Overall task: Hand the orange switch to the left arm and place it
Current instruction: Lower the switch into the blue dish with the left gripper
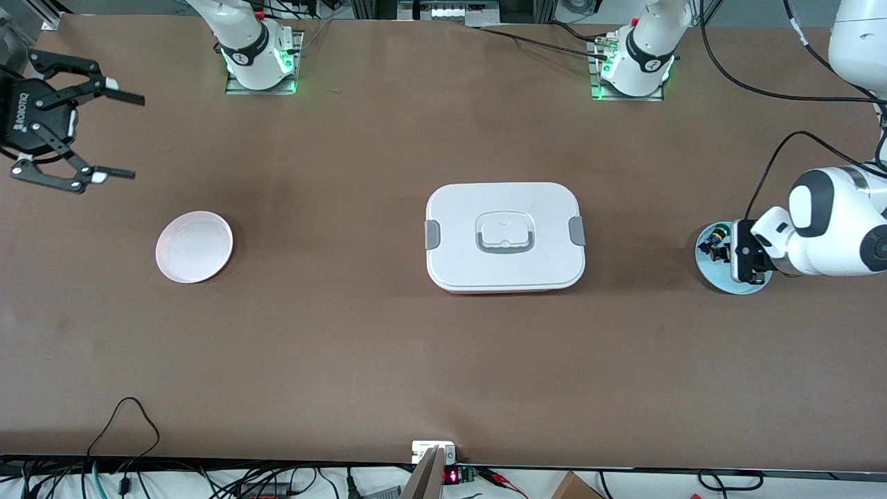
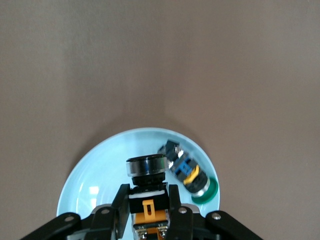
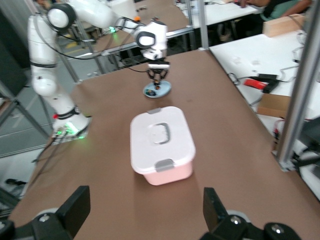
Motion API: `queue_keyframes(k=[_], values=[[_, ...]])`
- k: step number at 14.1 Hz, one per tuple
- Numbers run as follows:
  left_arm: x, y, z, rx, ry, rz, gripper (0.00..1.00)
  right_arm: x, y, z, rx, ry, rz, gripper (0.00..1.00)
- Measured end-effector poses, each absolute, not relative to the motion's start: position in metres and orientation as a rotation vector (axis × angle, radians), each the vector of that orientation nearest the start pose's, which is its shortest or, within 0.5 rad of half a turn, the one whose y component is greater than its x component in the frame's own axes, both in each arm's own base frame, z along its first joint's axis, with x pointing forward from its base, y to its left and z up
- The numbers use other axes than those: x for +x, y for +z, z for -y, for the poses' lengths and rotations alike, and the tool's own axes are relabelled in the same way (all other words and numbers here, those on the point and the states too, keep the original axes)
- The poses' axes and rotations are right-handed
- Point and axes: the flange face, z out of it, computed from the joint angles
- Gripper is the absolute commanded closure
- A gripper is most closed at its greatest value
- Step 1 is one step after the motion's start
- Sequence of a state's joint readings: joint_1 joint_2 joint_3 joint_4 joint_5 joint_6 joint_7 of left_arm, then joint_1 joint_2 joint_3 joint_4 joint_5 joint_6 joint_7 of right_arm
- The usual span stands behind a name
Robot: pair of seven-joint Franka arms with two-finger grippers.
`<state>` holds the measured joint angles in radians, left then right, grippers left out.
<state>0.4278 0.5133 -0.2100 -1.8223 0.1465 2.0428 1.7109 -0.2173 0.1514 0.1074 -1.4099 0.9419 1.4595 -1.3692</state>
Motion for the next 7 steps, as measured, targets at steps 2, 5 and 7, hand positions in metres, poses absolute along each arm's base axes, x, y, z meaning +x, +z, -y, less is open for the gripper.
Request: queue_keyframes(k=[2,5,7], values=[[0.598,0.234,-0.157,-2.336,0.270,-2.386,0.88,0.597,0.635,-0.014,-1.880,-0.663,1.408,0.00],[0.596,0.214,-0.171,-2.314,0.264,-2.400,0.86,0.588,0.630,0.002,-2.052,-0.522,1.495,0.00],[0.596,0.208,-0.175,-2.311,0.248,-2.397,0.72,0.578,0.639,0.009,-2.190,-0.439,1.472,0.00]])
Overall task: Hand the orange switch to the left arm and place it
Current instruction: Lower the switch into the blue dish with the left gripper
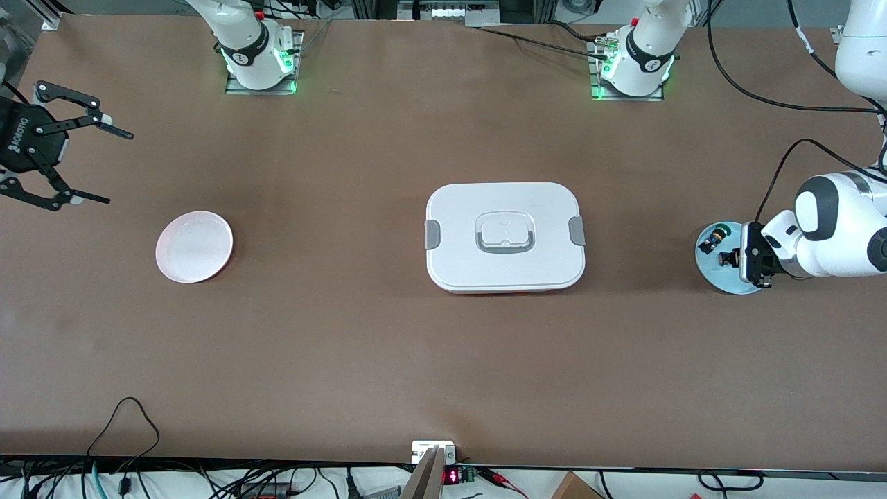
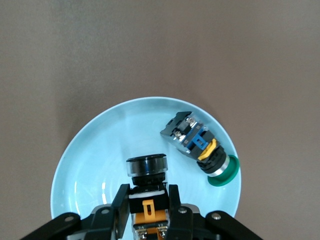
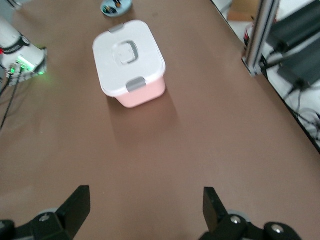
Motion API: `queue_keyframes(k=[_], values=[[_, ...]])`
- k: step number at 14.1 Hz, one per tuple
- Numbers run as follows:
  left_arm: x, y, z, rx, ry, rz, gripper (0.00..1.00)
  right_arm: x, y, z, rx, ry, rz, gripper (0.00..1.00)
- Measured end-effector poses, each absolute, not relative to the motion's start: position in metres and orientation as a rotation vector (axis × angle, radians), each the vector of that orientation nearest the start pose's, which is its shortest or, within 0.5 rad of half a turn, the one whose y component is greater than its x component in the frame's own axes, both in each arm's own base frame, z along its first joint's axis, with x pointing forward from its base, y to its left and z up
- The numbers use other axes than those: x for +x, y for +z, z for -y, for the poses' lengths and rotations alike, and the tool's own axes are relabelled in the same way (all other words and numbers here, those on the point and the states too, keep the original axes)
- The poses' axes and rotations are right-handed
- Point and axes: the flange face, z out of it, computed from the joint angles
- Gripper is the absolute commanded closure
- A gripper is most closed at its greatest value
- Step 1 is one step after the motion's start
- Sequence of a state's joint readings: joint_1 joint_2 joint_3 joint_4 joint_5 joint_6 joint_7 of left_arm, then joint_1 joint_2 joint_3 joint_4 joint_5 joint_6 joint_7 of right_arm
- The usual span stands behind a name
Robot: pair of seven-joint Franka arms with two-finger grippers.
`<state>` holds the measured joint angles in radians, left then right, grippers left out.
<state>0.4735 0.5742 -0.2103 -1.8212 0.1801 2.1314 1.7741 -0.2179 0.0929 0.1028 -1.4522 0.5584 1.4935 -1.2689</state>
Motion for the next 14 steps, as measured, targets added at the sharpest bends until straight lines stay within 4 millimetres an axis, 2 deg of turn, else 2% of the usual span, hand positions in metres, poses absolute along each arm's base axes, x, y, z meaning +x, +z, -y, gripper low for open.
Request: queue_keyframes(k=[1,2,3,5,7,10,12,14], values=[[0.596,0.208,-0.175,-2.309,0.245,-2.397,0.60,0.574,0.643,0.012,-2.253,-0.407,1.445,0.00],[0.597,0.208,-0.175,-2.307,0.243,-2.397,0.40,0.573,0.644,0.015,-2.320,-0.380,1.401,0.00],[0.598,0.209,-0.174,-2.305,0.240,-2.397,0.00,0.572,0.645,0.019,-2.396,-0.348,1.342,0.00],[0.602,0.214,-0.176,-2.299,0.227,-2.386,0.00,0.572,0.641,0.019,-2.566,-0.247,1.173,0.00],[0.609,0.223,-0.178,-2.291,0.215,-2.377,0.00,0.572,0.639,0.004,-2.749,-0.137,0.921,0.00],[0.622,0.249,-0.174,-2.303,0.253,-2.396,0.00,0.571,0.634,-0.013,-2.952,-0.032,0.545,0.00],[0.633,0.274,-0.160,-2.378,0.319,-2.347,0.00,0.571,0.618,-0.006,-3.030,0.037,0.418,0.00],[0.643,0.299,-0.137,-2.502,0.412,-2.223,0.00,0.572,0.598,0.000,-3.101,0.091,0.351,0.00]])
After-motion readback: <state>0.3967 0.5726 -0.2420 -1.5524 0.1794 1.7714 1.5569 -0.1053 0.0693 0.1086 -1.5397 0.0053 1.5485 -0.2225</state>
